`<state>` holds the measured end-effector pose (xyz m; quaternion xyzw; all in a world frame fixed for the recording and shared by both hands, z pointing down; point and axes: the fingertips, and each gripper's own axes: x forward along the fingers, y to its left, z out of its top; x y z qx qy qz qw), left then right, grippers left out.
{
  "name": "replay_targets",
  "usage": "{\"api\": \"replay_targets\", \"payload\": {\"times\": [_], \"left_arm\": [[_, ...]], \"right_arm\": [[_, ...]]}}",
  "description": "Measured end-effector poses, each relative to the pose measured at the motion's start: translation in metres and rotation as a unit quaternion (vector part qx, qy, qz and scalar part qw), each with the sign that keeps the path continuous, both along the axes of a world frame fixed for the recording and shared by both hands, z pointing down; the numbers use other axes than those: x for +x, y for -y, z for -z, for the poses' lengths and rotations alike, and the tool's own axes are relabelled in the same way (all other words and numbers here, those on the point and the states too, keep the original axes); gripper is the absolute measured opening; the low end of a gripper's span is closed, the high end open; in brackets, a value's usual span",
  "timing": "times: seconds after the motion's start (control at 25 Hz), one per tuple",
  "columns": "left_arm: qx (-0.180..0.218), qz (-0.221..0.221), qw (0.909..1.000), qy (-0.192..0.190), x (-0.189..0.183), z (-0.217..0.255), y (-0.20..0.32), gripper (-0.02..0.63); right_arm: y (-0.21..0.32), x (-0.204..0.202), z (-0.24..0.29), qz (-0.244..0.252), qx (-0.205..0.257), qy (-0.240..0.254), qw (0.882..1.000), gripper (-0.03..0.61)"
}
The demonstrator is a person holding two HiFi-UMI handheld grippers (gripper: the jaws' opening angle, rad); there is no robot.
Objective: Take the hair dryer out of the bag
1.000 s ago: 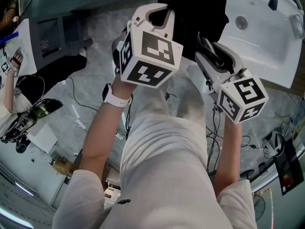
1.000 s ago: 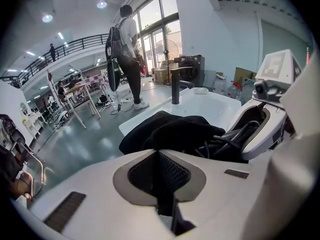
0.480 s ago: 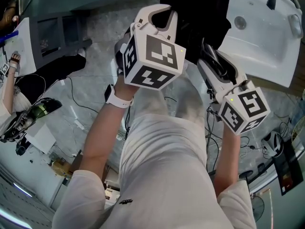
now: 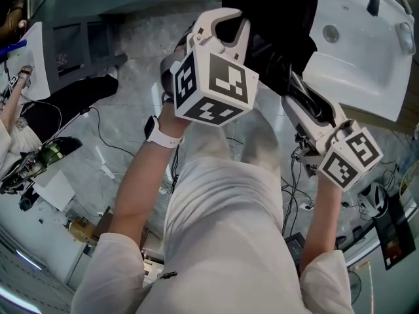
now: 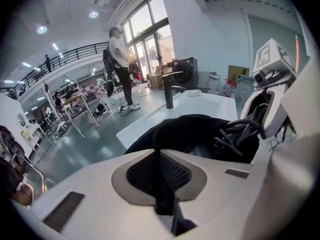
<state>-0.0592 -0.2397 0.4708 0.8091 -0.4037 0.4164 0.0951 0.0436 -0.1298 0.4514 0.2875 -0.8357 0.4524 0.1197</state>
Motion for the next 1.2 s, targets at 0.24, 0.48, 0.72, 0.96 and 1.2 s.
{"api": "replay_targets", "payload": {"times": [0.24,0.48,0.72,0.96,1.2], "left_arm": [[-0.039,0.023,0.9930,-0.109,0.000,0.014,-0.008,0.037],[-0.069,0.045,0.9798,-0.182,-0.001,0.039,-0.031,0.090],[-0.108,0.009,0.9889,-0.102,-0.005,0.013,-0.066,0.242],[-0.076,0.067,0.9941,-0.038,-0.020,-0.018,-0.046,0.156],[-0.054,0.081,0.9950,-0.021,-0.029,-0.014,-0.032,0.115]], "right_arm": [[-0.003,0.002,0.005,-0.024,-0.019,0.031,0.999,0.195],[-0.001,0.003,-0.001,-0.022,0.007,-0.031,0.999,0.195],[0.010,0.000,0.007,-0.036,0.022,-0.031,0.999,0.195],[0.015,-0.003,0.014,-0.031,0.024,-0.022,0.999,0.195],[-0.007,0.000,0.022,-0.024,0.005,0.003,1.000,0.195]]}}
